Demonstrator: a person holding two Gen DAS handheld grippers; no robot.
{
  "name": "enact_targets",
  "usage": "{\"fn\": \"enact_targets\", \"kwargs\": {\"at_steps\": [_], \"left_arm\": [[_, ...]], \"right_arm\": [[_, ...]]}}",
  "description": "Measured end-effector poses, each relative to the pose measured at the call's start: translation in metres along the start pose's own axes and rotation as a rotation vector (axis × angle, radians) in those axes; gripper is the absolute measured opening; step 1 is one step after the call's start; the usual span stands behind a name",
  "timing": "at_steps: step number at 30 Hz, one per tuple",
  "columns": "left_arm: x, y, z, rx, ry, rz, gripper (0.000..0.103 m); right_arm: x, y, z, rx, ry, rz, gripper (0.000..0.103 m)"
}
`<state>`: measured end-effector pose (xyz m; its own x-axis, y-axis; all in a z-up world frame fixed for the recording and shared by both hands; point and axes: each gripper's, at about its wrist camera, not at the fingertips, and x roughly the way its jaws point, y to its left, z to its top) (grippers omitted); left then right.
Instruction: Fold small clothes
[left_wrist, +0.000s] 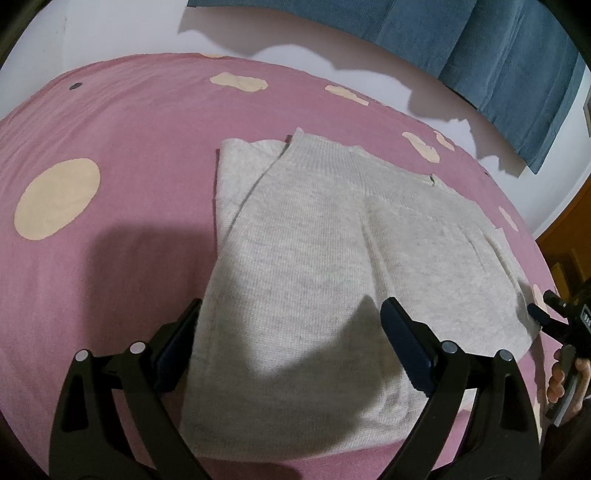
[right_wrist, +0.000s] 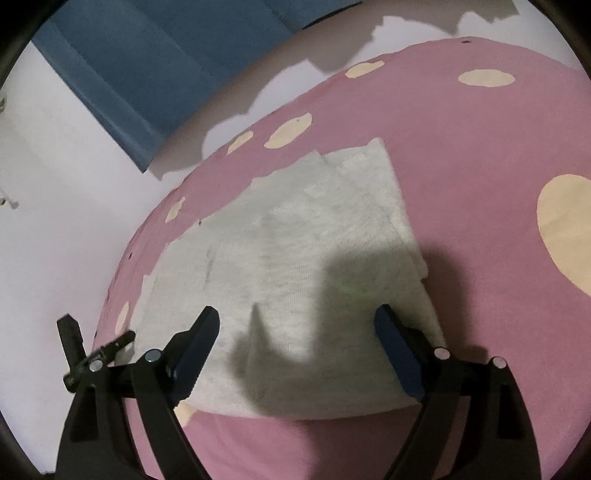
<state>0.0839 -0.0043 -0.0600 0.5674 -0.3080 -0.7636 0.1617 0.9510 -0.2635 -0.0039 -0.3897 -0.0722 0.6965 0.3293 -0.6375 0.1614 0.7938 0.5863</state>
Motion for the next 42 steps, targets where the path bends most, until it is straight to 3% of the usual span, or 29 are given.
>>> {"fn": "enact_targets", "kwargs": {"at_steps": [7,18,23,28,31,35,42], "left_arm": [[0.003,-0.002,0.001,0.014,0.011,-0.008,0.101],[0.004,-0.003,0.001,0.013,0.017,-0.009,0.101],[0.005,-0.002,0.001,0.014,0.017,-0.009,0.101],[0.005,-0.001,0.001,0.017,0.02,-0.003,0.101],[0.005,-0.002,0.002,0.017,0.023,-0.001,0.101],[0.006,-0.004,0.001,0.024,0.025,0.007,0.101],[0.006,-0.006,0.001,0.028,0.022,0.012,0.101]], "right_arm": [[0.022,0.047,0.01,-0.059,0.025,0.075,0.085],[0.108,0.127,0.057,-0.121,0.118,0.187,0.085],[0.155,0.146,0.073,-0.115,0.154,0.176,0.085],[0.198,0.139,0.064,-0.069,0.23,0.133,0.086],[0.191,0.141,0.059,-0.096,0.191,0.134,0.085],[0.175,0.142,0.05,-0.07,0.201,0.144,0.085],[0.131,0.141,0.009,-0.096,0.178,0.152,0.085]]}}
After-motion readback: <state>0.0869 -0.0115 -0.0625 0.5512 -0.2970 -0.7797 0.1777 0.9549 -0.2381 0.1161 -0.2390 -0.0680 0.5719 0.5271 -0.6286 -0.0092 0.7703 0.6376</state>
